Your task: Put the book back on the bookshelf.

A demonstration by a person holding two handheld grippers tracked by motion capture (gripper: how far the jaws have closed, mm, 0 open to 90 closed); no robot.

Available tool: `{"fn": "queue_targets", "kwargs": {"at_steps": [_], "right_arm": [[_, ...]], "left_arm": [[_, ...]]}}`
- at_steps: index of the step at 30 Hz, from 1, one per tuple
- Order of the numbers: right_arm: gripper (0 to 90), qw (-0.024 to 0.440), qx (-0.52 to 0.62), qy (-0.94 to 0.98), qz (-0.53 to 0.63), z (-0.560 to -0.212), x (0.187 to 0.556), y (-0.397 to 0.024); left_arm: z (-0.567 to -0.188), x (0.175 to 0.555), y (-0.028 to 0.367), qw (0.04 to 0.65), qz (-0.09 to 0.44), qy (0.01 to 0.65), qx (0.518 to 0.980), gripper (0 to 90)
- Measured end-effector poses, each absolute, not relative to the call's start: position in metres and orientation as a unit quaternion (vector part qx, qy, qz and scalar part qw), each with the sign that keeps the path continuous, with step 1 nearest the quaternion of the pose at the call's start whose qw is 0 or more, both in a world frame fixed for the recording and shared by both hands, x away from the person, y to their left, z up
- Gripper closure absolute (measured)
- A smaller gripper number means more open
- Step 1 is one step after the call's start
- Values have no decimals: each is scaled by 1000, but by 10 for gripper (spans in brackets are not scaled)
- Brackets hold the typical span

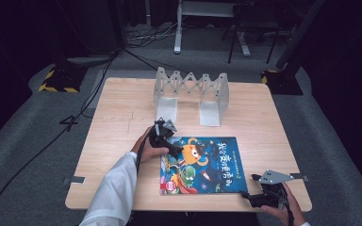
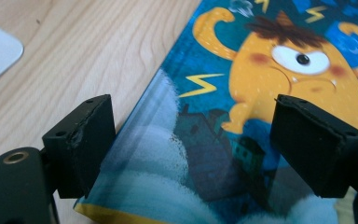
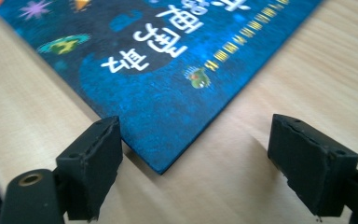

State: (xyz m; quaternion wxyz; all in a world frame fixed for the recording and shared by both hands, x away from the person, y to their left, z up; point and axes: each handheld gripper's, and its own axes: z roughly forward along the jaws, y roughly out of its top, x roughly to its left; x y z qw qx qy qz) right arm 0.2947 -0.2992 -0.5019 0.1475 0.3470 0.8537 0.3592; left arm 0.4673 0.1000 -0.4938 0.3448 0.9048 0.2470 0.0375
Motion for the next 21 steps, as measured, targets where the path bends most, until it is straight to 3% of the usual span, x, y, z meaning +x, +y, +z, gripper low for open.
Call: {"fn": "queue_targets", "kwargs": {"at_steps": [15, 21], "right_arm": [[238, 181, 381, 838, 345, -500, 334, -291], [156, 181, 376, 844, 338, -499, 349, -281]], "left_arm": [[-492, 416, 144, 337, 57, 251, 905, 148], [-494, 394, 161, 343, 43, 254, 903, 145]]}}
